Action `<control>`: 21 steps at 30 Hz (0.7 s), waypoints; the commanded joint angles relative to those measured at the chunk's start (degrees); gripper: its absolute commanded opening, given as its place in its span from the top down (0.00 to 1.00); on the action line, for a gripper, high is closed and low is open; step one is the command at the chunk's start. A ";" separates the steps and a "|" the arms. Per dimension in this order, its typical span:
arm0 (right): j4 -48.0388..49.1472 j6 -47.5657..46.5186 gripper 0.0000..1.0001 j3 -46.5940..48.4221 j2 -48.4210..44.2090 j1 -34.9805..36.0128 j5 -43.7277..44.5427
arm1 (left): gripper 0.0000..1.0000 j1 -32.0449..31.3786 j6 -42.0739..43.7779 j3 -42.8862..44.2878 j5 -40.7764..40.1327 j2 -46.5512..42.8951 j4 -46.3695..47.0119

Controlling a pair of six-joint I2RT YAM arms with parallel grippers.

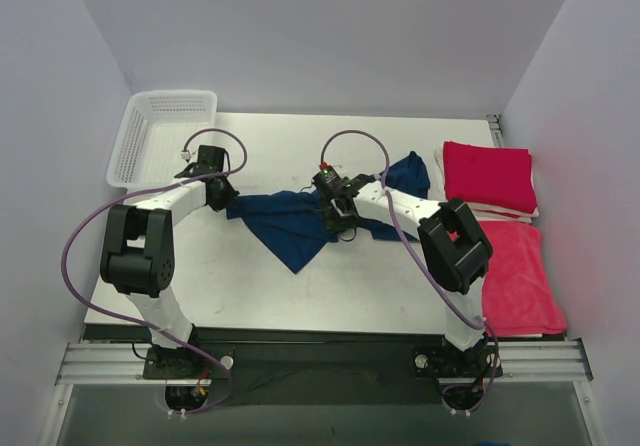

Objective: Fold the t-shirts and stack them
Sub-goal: Flatten out the tshirt

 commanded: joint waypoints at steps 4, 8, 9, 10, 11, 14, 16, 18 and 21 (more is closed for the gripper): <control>-0.08 1.44 0.62 -0.01 -1.96 -1.02 1.69 | 1.00 0.43 0.76 1.15 -0.34 0.20 1.12; 0.27 1.80 0.62 -0.44 -2.49 -1.46 1.34 | 1.00 0.43 0.85 1.15 -0.26 0.29 1.03; 0.27 1.88 0.62 -0.45 -2.49 -1.46 1.34 | 1.00 0.34 0.85 1.15 -0.26 0.38 1.12; 0.36 1.97 0.62 -0.45 -2.58 -1.55 1.52 | 1.00 0.34 0.85 1.15 -0.17 0.38 1.03; 0.36 1.97 0.62 -0.53 -2.58 -1.73 1.52 | 1.00 0.34 0.85 1.15 -0.26 0.38 1.12; 0.45 2.24 0.63 -0.80 -2.67 -1.99 1.61 | 1.00 0.43 0.85 1.06 -0.26 0.38 1.03; 0.53 2.41 0.64 -0.88 -2.58 -1.99 1.69 | 1.00 0.43 0.85 0.97 -0.26 0.38 1.03; 0.53 2.41 0.67 -0.80 -2.32 -1.99 1.69 | 1.00 0.34 0.85 0.97 -0.26 0.29 1.12; 0.62 2.59 0.78 -0.62 -2.05 -1.99 1.52 | 1.00 0.43 0.85 0.97 -0.17 0.38 1.03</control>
